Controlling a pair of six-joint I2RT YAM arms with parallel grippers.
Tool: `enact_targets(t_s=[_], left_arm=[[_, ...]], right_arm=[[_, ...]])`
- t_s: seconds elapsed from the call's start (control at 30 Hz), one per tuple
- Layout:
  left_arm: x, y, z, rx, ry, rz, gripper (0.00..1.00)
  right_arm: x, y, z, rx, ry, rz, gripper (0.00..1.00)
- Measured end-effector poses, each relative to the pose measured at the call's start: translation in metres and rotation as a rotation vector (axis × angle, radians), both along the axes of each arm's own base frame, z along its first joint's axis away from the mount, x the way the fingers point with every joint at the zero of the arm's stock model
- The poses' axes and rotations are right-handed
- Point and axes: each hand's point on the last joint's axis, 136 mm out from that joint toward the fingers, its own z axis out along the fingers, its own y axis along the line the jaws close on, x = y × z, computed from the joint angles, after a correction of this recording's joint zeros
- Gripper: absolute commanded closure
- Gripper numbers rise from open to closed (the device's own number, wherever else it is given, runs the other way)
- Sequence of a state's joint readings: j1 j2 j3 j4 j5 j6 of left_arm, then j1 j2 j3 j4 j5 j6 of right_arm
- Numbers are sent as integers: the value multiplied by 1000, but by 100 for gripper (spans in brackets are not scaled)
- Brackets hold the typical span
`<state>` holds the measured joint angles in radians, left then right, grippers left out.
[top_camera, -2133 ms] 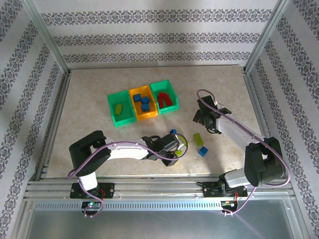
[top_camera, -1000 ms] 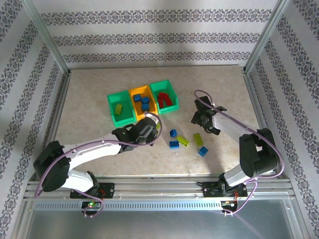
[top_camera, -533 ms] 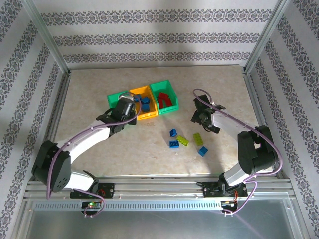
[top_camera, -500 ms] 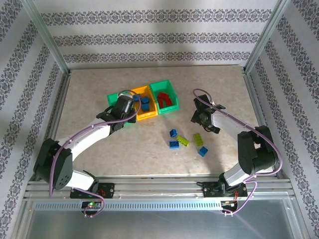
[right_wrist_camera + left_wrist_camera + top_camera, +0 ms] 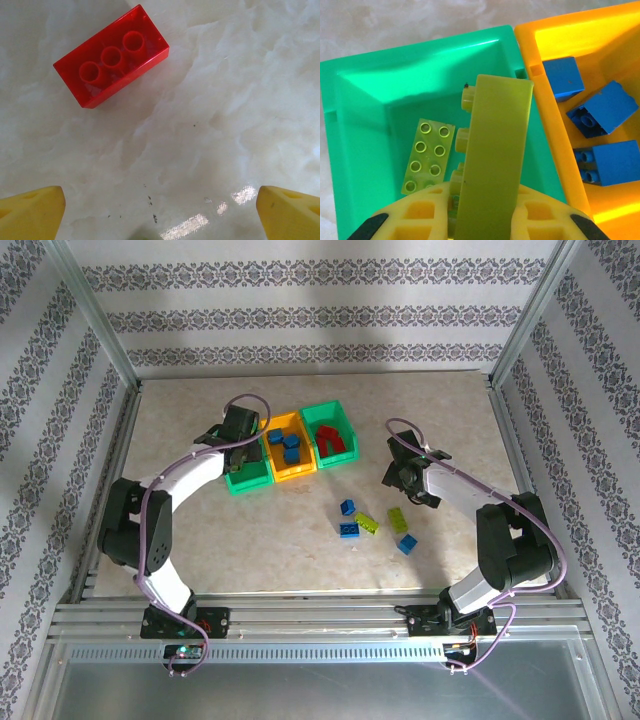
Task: Sort the legos into containers by color
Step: Place the lego in the container.
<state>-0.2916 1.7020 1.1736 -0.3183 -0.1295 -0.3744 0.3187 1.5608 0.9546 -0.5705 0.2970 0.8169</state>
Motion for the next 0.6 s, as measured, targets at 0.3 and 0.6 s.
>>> enact_targets(t_s=[0.3,0.6], left_arm=[[4,2,-19,1,51,3,93],[4,-1,-24,-9,65,-6,69]], right_arm=[[4,-4,-1,-17,-10,-30,2],[12,-5,-5,-35,-10,-47,2]])
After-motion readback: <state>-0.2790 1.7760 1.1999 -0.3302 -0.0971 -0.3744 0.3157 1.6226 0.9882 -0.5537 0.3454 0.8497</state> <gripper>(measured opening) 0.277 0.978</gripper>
